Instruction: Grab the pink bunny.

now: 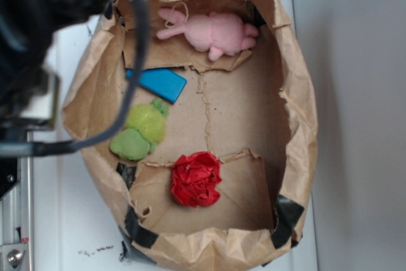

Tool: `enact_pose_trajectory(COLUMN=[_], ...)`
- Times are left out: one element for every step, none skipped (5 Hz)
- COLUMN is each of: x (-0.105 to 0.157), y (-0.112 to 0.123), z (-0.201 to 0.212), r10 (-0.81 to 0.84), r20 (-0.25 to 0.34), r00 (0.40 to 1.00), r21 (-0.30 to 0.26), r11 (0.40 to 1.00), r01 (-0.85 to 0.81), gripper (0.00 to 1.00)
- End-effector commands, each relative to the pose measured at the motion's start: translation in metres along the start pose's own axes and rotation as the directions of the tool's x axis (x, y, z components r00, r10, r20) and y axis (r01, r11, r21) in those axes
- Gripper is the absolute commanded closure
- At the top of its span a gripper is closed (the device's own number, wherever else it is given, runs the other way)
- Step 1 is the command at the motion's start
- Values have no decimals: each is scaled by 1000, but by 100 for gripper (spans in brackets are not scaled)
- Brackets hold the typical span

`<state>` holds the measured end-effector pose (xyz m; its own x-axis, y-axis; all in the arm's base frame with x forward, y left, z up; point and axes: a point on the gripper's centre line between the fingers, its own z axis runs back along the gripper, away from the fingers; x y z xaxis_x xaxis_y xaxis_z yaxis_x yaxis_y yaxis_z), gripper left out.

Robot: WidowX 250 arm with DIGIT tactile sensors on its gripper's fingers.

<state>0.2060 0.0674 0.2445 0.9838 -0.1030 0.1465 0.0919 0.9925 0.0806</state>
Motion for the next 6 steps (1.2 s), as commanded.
enact_pose_trajectory(x=[35, 50, 69, 76, 79, 79], y=[-8, -15, -1, 12, 23, 23], z=[-22, -48, -70, -85, -106, -106], r10=[-19, -74, -73, -75, -6, -6], r20=[143, 132, 120, 91, 145, 145], r00=[990, 988, 990, 993, 989, 989], r21=[106, 123, 138, 121, 163, 163], r11=[994, 991, 989, 991, 986, 986], r01=[4, 58, 56, 64, -18, -18], gripper=[0, 0, 0, 0, 0, 0])
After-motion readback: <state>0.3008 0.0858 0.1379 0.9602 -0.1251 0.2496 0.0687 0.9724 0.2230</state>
